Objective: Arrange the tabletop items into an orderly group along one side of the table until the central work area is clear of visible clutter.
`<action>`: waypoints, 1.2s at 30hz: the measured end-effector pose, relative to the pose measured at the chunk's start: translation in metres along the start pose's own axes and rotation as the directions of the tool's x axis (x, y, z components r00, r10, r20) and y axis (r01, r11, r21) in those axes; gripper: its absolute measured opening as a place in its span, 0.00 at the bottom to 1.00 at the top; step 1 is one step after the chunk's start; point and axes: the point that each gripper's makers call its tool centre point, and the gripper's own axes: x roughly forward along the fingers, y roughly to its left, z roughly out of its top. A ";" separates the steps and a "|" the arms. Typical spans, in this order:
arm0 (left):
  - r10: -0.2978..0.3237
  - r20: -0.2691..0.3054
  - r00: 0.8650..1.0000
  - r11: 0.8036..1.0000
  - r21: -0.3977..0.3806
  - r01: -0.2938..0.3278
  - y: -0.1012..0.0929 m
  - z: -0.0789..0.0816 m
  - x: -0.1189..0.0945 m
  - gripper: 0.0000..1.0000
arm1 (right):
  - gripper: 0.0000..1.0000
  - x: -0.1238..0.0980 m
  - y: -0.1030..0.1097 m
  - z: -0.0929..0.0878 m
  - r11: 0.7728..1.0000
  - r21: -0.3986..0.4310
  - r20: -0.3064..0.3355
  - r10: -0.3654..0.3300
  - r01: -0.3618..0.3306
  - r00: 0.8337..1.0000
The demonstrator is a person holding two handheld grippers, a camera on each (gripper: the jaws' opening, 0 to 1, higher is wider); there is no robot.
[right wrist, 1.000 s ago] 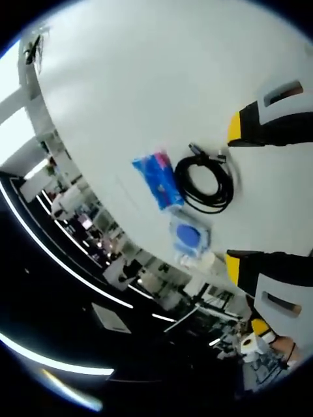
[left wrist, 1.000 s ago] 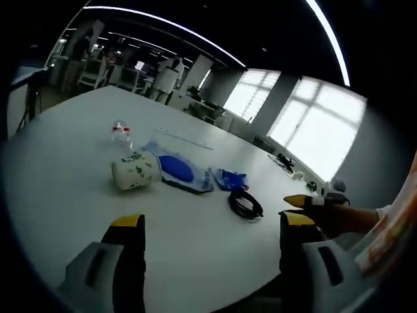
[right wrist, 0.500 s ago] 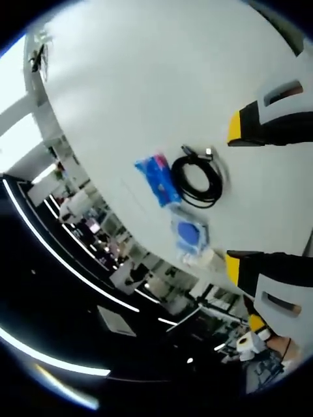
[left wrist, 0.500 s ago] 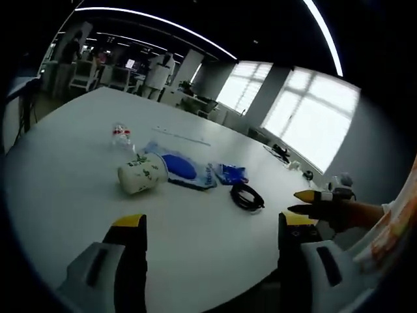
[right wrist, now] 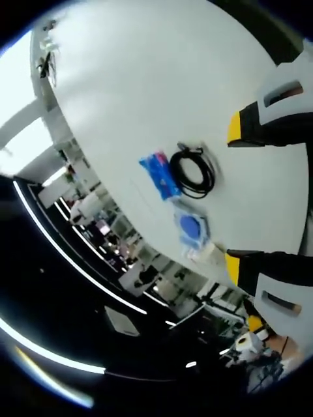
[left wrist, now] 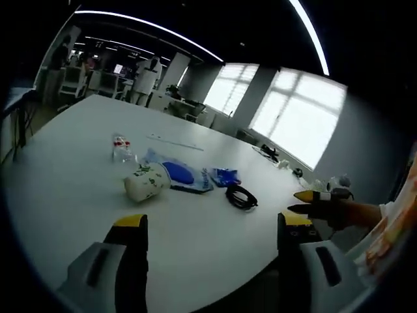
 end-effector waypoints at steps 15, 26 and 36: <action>-0.025 0.019 1.000 1.000 0.017 0.025 -0.002 -0.002 -0.007 0.81 | 0.65 -0.009 0.015 -0.005 1.000 -0.005 0.020 -0.005 0.005 1.000; -0.017 0.026 1.000 1.000 0.011 0.016 0.008 -0.001 -0.003 0.81 | 0.63 -0.003 0.026 -0.014 1.000 -0.005 -0.009 0.018 -0.018 1.000; -0.028 0.020 0.999 0.999 -0.046 0.028 0.013 -0.006 -0.001 0.81 | 0.63 0.006 0.033 -0.027 1.000 0.009 -0.046 0.022 -0.021 0.999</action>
